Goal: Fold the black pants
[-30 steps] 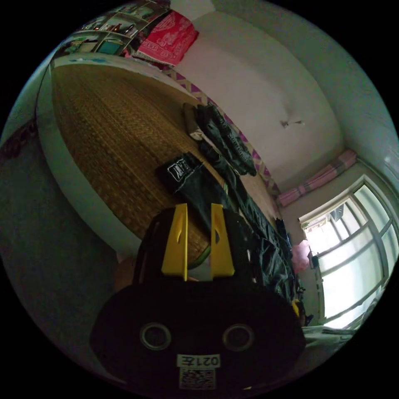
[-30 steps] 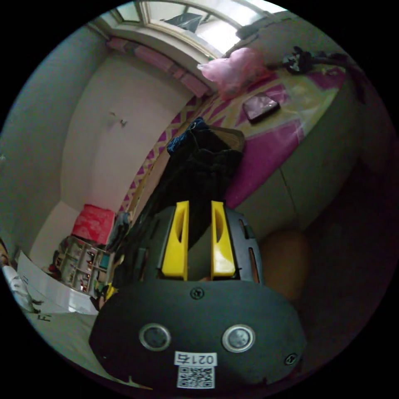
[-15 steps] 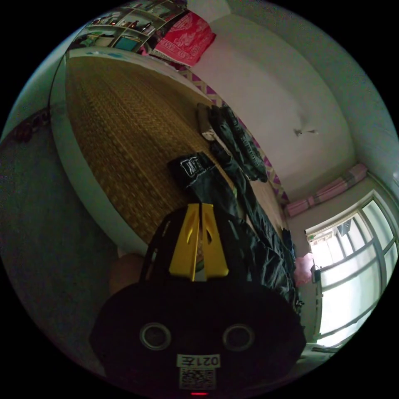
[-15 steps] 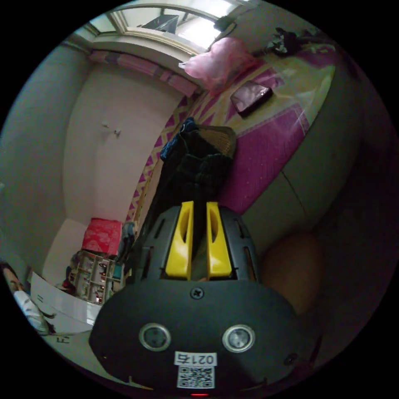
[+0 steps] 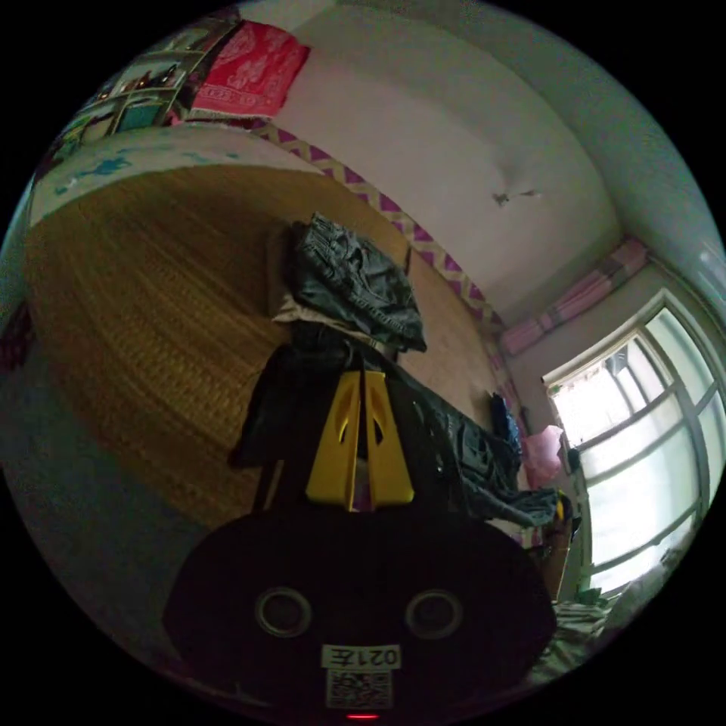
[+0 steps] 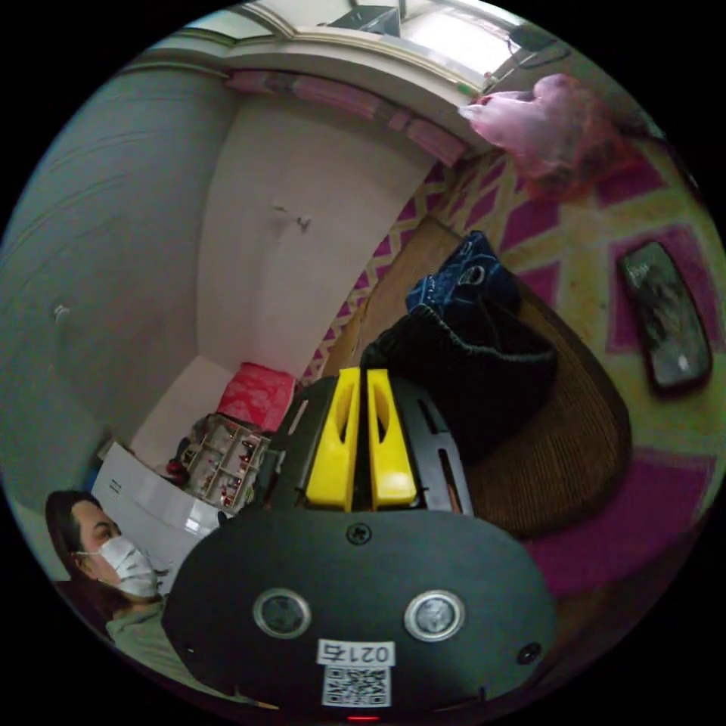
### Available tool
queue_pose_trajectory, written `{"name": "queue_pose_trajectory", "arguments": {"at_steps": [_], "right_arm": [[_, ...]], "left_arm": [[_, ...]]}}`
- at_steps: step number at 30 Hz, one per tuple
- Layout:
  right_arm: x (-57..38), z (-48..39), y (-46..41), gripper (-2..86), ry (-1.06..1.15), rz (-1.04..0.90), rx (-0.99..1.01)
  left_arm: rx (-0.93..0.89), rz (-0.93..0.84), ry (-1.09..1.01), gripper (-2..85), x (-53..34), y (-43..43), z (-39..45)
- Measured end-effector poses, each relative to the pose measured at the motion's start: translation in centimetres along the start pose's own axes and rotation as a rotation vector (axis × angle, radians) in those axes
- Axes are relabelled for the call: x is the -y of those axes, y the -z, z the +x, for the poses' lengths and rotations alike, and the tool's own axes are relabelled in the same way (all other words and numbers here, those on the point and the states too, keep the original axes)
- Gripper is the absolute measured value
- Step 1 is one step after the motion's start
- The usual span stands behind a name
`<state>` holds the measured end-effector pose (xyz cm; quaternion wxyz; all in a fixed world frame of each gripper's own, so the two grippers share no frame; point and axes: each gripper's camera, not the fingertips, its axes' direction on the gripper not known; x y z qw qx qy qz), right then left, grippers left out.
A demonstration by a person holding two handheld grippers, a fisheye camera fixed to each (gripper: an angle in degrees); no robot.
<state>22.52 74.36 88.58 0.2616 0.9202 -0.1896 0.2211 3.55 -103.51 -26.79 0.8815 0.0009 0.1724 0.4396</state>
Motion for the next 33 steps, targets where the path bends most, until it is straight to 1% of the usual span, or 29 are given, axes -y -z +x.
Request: {"name": "queue_pose_trajectory", "arguments": {"at_steps": [3, 5, 7, 8, 10, 12, 15, 16, 18, 19, 20, 21, 23, 25, 27, 29, 30, 32, 33], "right_arm": [[5.4, 0.8, -7.0, 0.6, -0.026, -0.037, -0.042], [8.9, 2.9, -13.3, 1.1, -0.073, -0.070, -0.121], [10.7, 5.2, -18.1, 1.9, -0.107, -0.105, -0.197], [11.4, 6.9, -20.9, 2.6, -0.136, -0.115, -0.234], [11.7, 9.4, -24.5, 4.2, -0.165, -0.149, -0.268], [11.1, 10.5, -26.4, 4.7, -0.168, -0.149, -0.244], [9.7, 9.2, -27.1, 5.5, -0.103, -0.151, -0.183], [8.9, 8.1, -27.0, 5.3, -0.068, -0.161, -0.156], [7.2, 5.8, -27.2, 4.5, 0.004, -0.171, -0.114], [5.9, 4.0, -28.1, 3.5, 0.063, -0.210, -0.089], [4.4, 2.0, -29.6, 2.9, 0.123, -0.263, -0.058], [3.5, 0.9, -30.5, 2.6, 0.154, -0.292, -0.038], [-0.3, -3.2, -34.8, 2.3, 0.257, -0.406, 0.035], [-3.5, -6.6, -38.4, 2.6, 0.348, -0.503, 0.070], [-7.1, -9.9, -41.8, 3.4, 0.447, -0.597, 0.069], [-12.0, -14.4, -46.1, 5.1, 0.594, -0.709, 0.055], [-13.3, -15.6, -47.2, 5.5, 0.637, -0.734, 0.052], [-18.7, -20.7, -51.3, 6.7, 0.837, -0.807, 0.046], [-20.1, -22.0, -52.5, 7.0, 0.892, -0.825, 0.039]], "left_arm": [[0.071, -0.090, 0.038, -0.9, 5.7, -6.0, 1.7], [0.144, -0.167, 0.037, -0.9, 9.7, -12.2, 2.5], [0.206, -0.220, 0.036, -0.9, 12.0, -17.1, 2.5], [0.242, -0.267, 0.014, -0.9, 13.0, -20.3, 2.3], [0.278, -0.329, -0.044, -0.8, 13.8, -23.8, 1.9], [0.275, -0.338, -0.083, -0.8, 13.9, -24.9, 1.4], [0.156, -0.266, -0.174, -0.8, 13.2, -23.3, 0.8], [0.121, -0.218, -0.186, -0.8, 12.7, -22.0, 0.3], [0.114, -0.117, -0.205, -0.8, 11.9, -19.9, -0.4], [0.128, -0.063, -0.223, -0.8, 11.5, -19.0, -0.8], [0.126, -0.046, -0.241, -0.7, 11.3, -18.8, -1.1], [0.121, -0.058, -0.252, -0.7, 11.3, -19.0, -1.2], [0.149, -0.160, -0.261, 0.1, 11.0, -20.5, -1.8], [0.181, -0.156, -0.255, 1.4, 10.4, -20.4, -2.3], [0.192, -0.114, -0.200, 4.1, 9.4, -19.3, -3.5], [0.150, -0.068, -0.081, 8.2, 7.6, -17.4, -5.8], [0.133, -0.058, -0.065, 8.9, 7.0, -17.0, -6.3], [0.074, -0.041, 0.013, 10.4, 5.1, -16.5, -8.1], [0.050, -0.040, 0.031, 10.6, 4.7, -16.7, -8.5]]}}
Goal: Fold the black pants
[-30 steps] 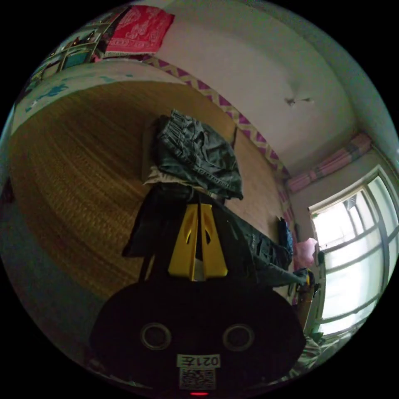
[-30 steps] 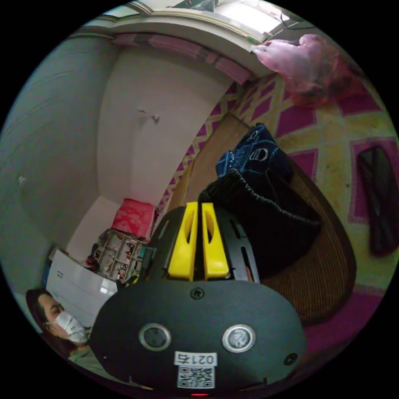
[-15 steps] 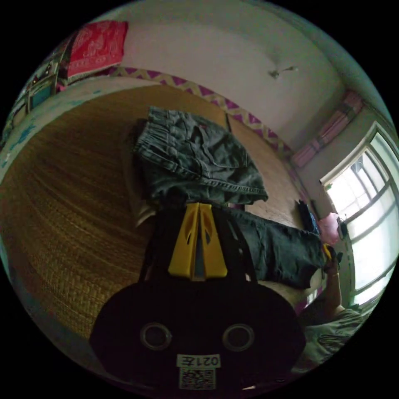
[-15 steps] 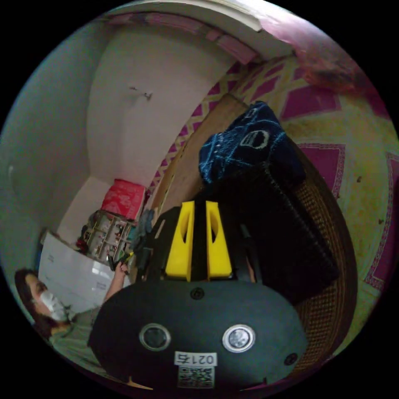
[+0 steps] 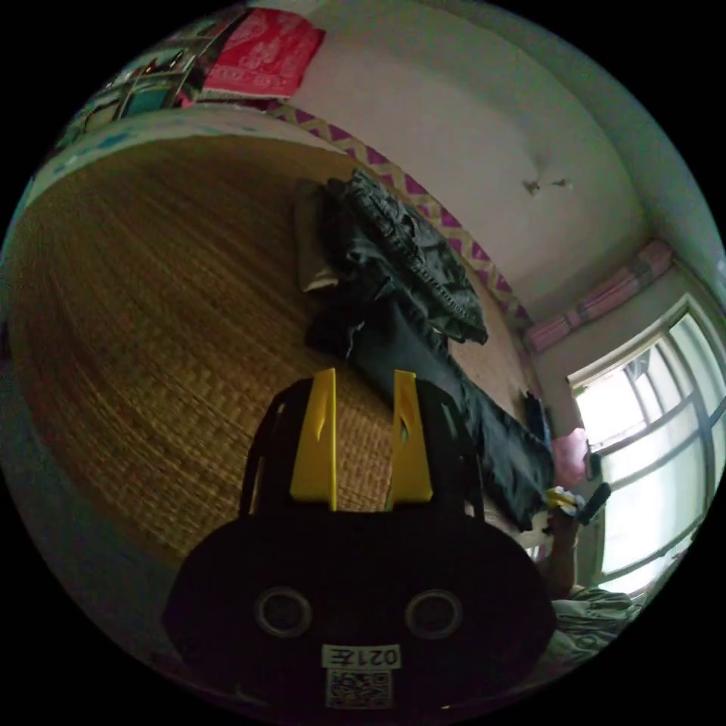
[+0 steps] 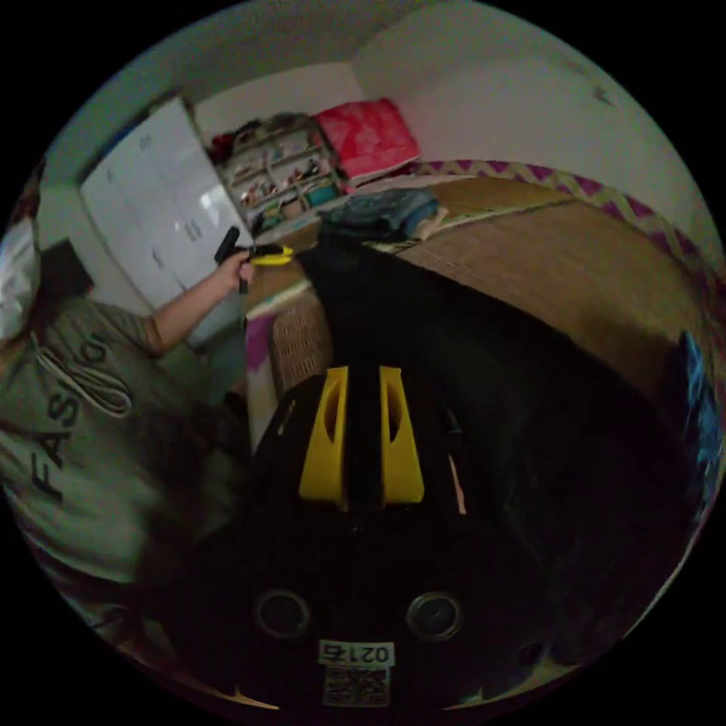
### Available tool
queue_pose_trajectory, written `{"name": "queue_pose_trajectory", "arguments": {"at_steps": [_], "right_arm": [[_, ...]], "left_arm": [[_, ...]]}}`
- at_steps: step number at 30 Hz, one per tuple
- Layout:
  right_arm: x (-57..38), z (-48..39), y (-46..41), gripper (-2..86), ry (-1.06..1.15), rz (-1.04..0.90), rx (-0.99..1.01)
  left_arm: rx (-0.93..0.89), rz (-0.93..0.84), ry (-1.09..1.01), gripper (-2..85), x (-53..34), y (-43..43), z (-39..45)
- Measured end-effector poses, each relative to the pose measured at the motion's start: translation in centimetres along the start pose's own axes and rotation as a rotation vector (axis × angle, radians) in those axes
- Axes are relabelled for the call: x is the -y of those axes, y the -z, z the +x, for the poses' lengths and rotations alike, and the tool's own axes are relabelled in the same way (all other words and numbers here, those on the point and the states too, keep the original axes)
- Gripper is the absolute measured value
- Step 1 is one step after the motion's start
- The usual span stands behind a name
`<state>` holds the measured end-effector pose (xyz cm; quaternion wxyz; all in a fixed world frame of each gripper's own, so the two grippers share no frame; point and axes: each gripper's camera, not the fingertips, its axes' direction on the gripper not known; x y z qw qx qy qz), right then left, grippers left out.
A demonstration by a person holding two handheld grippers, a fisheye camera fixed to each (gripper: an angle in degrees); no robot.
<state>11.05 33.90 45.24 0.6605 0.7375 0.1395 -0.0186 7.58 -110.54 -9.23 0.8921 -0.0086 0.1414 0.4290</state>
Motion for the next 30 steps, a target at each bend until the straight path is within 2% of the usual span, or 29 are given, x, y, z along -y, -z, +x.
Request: {"name": "queue_pose_trajectory", "arguments": {"at_steps": [2, 5, 10, 13, 17, 20, 24, 26, 28, 30], "right_arm": [[4.8, -5.4, -5.6, 8.0, 0.181, -0.057, -0.080], [11.0, -10.6, -12.8, 8.3, 0.320, -0.081, -0.094], [19.9, -16.2, -22.3, 8.6, 0.384, -0.127, -0.026], [24.1, -19.9, -26.8, 9.5, 0.450, -0.158, -0.067], [30.3, -25.7, -33.5, 12.1, 0.574, -0.122, -0.244], [34.7, -29.5, -39.6, 12.7, 0.649, -0.123, -0.301], [39.0, -32.0, -48.2, 10.8, 0.695, -0.210, -0.424], [41.4, -32.0, -51.9, 2.9, 0.653, -0.250, -0.492], [43.0, -31.4, -53.3, 0.5, 0.617, -0.254, -0.542], [45.0, -30.2, -53.4, -0.3, 0.541, -0.272, -0.473]], "left_arm": [[-0.096, 0.001, 0.069, 10.8, -0.4, -1.4, -1.6], [-0.169, 0.011, 0.133, 10.2, 0.7, -3.6, -3.2], [-0.234, 0.006, 0.223, 6.3, 4.5, -5.0, -5.5], [-0.190, -0.005, 0.200, 4.6, 7.5, -3.8, -5.3], [-0.130, -0.080, 0.102, 4.9, 10.3, -3.7, -4.0], [-0.126, -0.103, 0.115, 5.2, 10.6, -3.9, -4.8], [-0.129, -0.120, 0.110, 5.4, 10.5, -3.7, -5.8], [-0.122, -0.117, 0.101, 5.1, 10.5, -3.0, -6.4], [-0.094, -0.108, 0.081, 3.7, 10.6, -2.2, -6.7], [-0.078, -0.092, 0.061, 1.9, 10.9, -1.1, -7.1]]}}
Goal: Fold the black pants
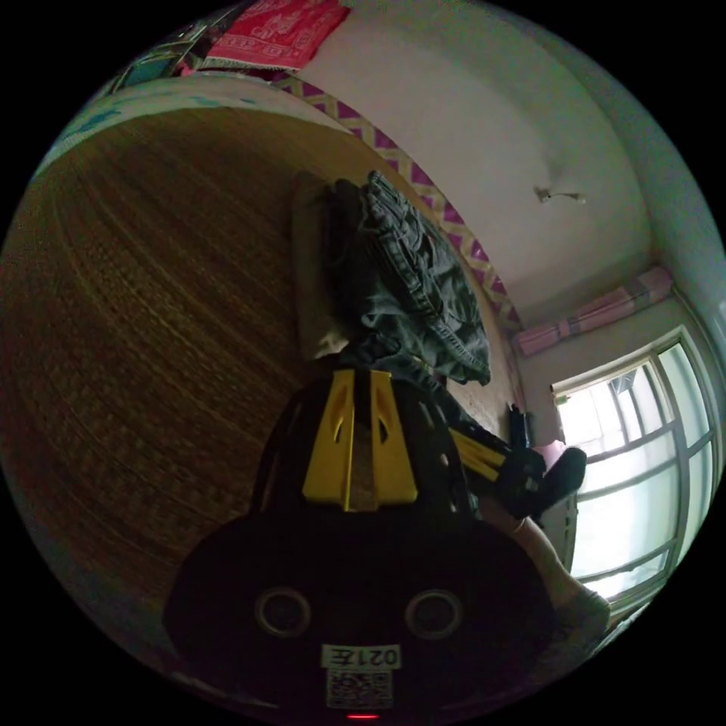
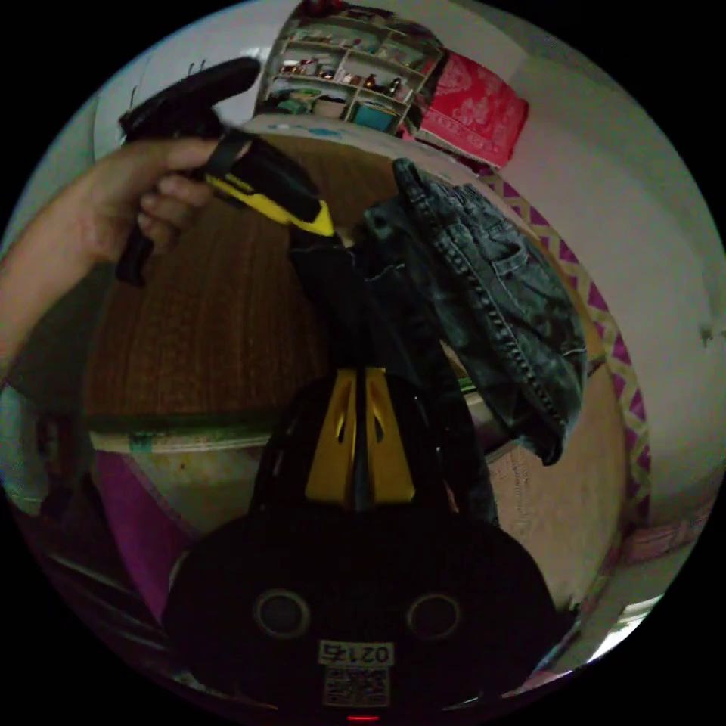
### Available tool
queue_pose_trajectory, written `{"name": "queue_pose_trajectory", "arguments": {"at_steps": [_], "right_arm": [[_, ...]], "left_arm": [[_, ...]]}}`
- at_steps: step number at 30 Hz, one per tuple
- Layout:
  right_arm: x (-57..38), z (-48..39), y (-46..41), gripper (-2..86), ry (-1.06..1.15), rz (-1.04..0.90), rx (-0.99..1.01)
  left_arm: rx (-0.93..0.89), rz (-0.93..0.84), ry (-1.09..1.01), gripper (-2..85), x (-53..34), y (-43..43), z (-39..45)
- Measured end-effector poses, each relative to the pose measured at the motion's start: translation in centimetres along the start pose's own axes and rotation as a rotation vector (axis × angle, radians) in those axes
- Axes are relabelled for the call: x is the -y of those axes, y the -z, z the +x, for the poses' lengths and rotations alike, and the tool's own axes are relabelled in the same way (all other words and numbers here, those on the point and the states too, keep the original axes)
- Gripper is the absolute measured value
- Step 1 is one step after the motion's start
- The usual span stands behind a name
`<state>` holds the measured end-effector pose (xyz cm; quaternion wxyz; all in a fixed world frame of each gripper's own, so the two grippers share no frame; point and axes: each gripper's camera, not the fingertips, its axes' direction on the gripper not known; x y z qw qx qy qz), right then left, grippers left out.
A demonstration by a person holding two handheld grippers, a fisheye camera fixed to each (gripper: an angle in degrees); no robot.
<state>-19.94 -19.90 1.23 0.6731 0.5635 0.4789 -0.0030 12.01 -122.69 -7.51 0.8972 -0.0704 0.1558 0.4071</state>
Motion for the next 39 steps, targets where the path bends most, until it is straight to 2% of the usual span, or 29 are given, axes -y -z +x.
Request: {"name": "queue_pose_trajectory", "arguments": {"at_steps": [2, 5, 8, 11, 14, 16, 21, 26, 32, 36, 39], "right_arm": [[0.7, 3.0, 0.7, -0.7, -0.087, 0.033, 0.154], [1.5, 6.0, 2.7, -0.8, -0.164, 0.092, 0.276], [3.1, 6.4, 3.6, -0.8, -0.148, 0.085, 0.248], [5.1, 4.5, 1.9, -0.9, -0.050, 0.010, 0.149], [6.1, 2.3, 0.4, -0.9, 0.023, -0.029, -0.022], [6.4, 1.9, 0.2, -0.9, 0.022, -0.019, -0.065], [7.6, 4.7, 1.3, -0.9, -0.122, 0.010, 0.013], [8.0, 8.5, 2.0, -0.8, -0.218, 0.033, 0.104], [7.6, 9.9, 1.9, -0.7, -0.266, 0.055, 0.174], [7.3, 10.1, 2.3, -0.6, -0.282, 0.076, 0.192], [7.3, 10.4, 2.6, -0.5, -0.299, 0.087, 0.213]], "left_arm": [[-0.030, -0.005, -0.020, 0.7, 0.1, 1.2, -0.1], [-0.057, 0.061, -0.077, -0.2, -0.8, 3.8, 0.4], [0.005, 0.134, -0.088, -0.6, -2.2, 6.1, 0.1], [0.025, 0.117, -0.063, 0.0, -3.6, 7.1, -1.3], [-0.114, 0.070, -0.052, 3.5, -5.8, 6.8, -2.6], [-0.213, 0.064, -0.037, 6.2, -6.9, 6.1, -3.2], [-0.328, 0.107, -0.026, 10.5, -8.0, 5.1, -3.8], [-0.230, 0.130, -0.032, 11.0, -6.6, 4.5, -3.8], [-0.211, 0.129, 0.096, 4.4, -4.6, 4.9, -5.9], [-0.217, 0.123, 0.072, 4.5, -4.7, 6.7, -6.0], [-0.206, 0.128, 0.029, 8.4, -5.8, 9.0, -6.0]]}}
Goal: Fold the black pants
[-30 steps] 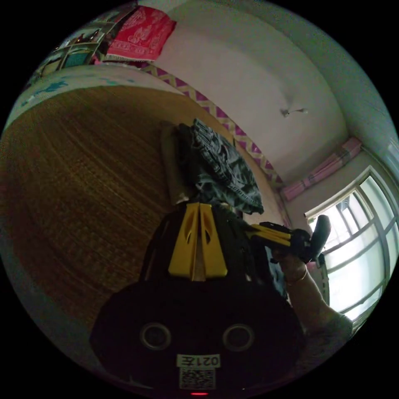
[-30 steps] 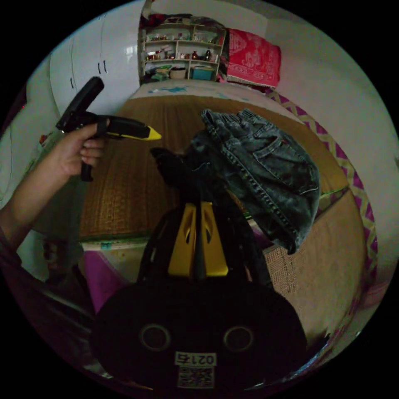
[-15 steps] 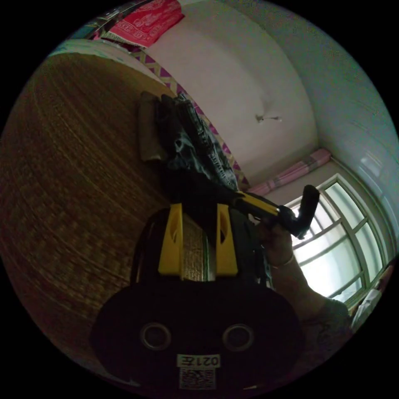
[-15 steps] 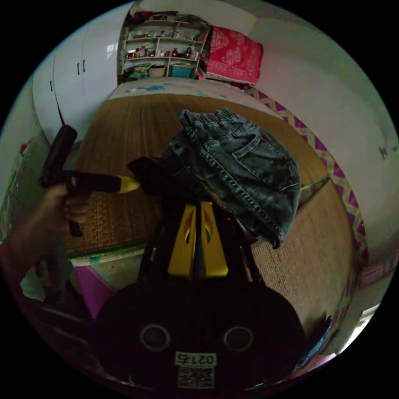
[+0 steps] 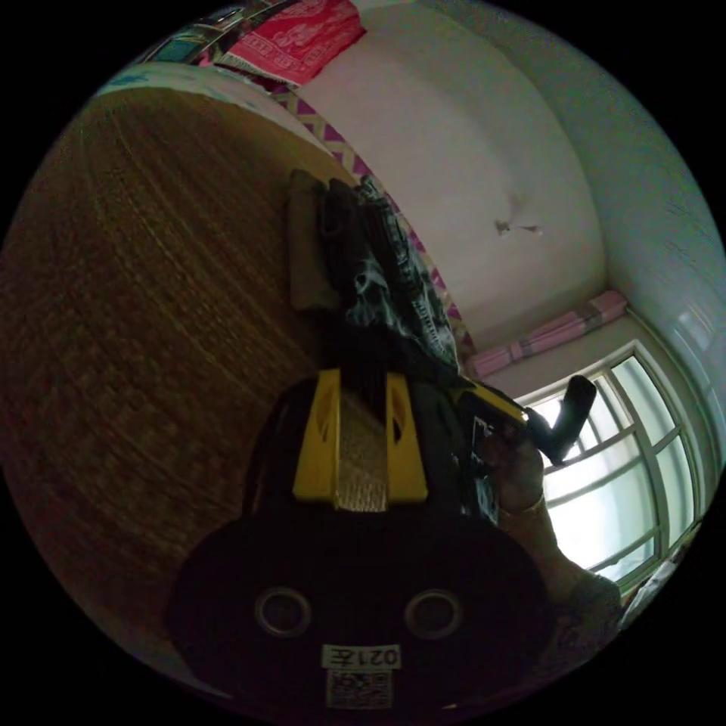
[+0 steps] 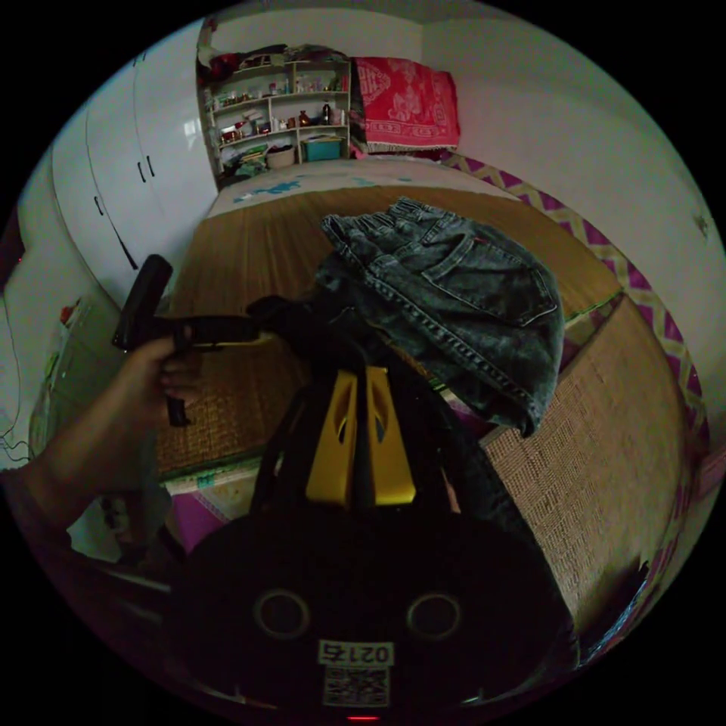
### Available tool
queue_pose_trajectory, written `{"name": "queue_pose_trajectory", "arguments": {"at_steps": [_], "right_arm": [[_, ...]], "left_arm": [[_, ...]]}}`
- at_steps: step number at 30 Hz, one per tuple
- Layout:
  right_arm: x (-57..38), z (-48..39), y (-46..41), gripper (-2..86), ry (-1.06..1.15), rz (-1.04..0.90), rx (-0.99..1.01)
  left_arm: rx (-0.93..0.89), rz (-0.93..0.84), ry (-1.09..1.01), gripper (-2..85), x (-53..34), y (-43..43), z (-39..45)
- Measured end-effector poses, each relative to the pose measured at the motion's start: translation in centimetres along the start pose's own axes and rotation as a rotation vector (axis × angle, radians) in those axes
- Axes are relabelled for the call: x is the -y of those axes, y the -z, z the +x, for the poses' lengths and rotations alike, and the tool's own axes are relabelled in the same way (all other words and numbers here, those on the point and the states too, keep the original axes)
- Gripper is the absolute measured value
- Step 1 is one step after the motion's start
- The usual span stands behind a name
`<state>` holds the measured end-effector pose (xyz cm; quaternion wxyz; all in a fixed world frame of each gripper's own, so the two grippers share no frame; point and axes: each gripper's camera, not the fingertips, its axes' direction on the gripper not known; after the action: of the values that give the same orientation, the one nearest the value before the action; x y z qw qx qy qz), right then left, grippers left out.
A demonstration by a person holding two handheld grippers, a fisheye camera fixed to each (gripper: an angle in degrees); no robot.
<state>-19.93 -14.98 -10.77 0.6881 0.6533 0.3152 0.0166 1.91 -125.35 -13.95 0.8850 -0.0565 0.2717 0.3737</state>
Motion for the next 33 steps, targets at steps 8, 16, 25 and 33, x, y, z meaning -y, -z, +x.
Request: {"name": "queue_pose_trajectory", "arguments": {"at_steps": [8, 16, 25, 33], "right_arm": [[0.4, -0.4, 1.0, -0.3, -0.017, 0.008, 0.015], [0.1, -1.4, 3.0, -0.3, -0.022, 0.031, 0.059], [-0.7, -12.2, 7.1, -0.6, 0.364, -0.061, 0.034], [-6.0, -22.4, 2.7, -0.8, 0.620, -0.132, -0.298]], "left_arm": [[0.015, -0.021, 0.057, 10.6, 0.8, -0.3, -0.2], [-0.083, 0.008, 0.058, -0.1, 1.4, 2.7, 0.9], [0.015, -0.124, 0.049, 2.5, -0.3, 9.9, 1.8], [-0.100, -0.056, 0.194, 3.2, -2.9, 13.1, -3.4]]}}
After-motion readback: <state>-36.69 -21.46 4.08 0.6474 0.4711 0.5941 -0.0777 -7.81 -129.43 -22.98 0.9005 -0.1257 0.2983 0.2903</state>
